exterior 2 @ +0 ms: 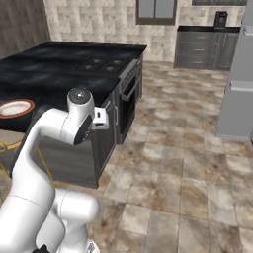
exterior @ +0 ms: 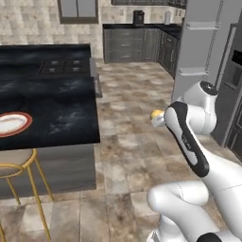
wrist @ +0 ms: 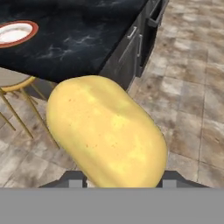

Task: Take the cheese, fish, and potato from the fridge and place them on the plate on the dining counter to create an appetizer plate.

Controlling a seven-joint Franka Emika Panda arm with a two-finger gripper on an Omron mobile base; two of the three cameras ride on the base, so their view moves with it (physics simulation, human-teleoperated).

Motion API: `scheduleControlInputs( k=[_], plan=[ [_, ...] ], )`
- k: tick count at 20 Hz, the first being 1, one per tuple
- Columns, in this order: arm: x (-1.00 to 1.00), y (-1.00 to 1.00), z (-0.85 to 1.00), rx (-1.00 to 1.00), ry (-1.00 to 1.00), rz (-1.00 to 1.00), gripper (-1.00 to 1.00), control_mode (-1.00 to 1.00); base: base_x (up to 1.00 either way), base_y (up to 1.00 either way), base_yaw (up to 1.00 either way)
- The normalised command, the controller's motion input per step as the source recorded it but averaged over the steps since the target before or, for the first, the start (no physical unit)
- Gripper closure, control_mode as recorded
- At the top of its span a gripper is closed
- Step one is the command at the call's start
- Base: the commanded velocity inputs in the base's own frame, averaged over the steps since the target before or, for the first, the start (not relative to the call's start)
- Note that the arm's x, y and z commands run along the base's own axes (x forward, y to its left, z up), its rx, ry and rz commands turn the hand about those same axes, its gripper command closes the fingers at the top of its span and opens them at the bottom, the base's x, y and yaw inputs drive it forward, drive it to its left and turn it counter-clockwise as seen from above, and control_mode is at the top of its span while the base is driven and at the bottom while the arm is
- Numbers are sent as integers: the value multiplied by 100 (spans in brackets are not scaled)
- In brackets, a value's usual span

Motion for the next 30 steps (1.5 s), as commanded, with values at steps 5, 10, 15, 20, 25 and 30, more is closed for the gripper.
scheduleControlInputs(
  k=[5,10,15,20,25,30],
  plan=[
    [0,0,0,0,0,0,100,100,0,99,5],
    [0,0,0,0,0,0,100,100,2,100,2],
    [0,0,0,0,0,0,100,100,12,100,1],
    [0,0,0,0,0,0,100,100,22,72,1],
    [0,0,0,0,0,0,100,100,49,3,1],
    [0,0,0,0,0,0,100,100,84,0,0]
  ],
)
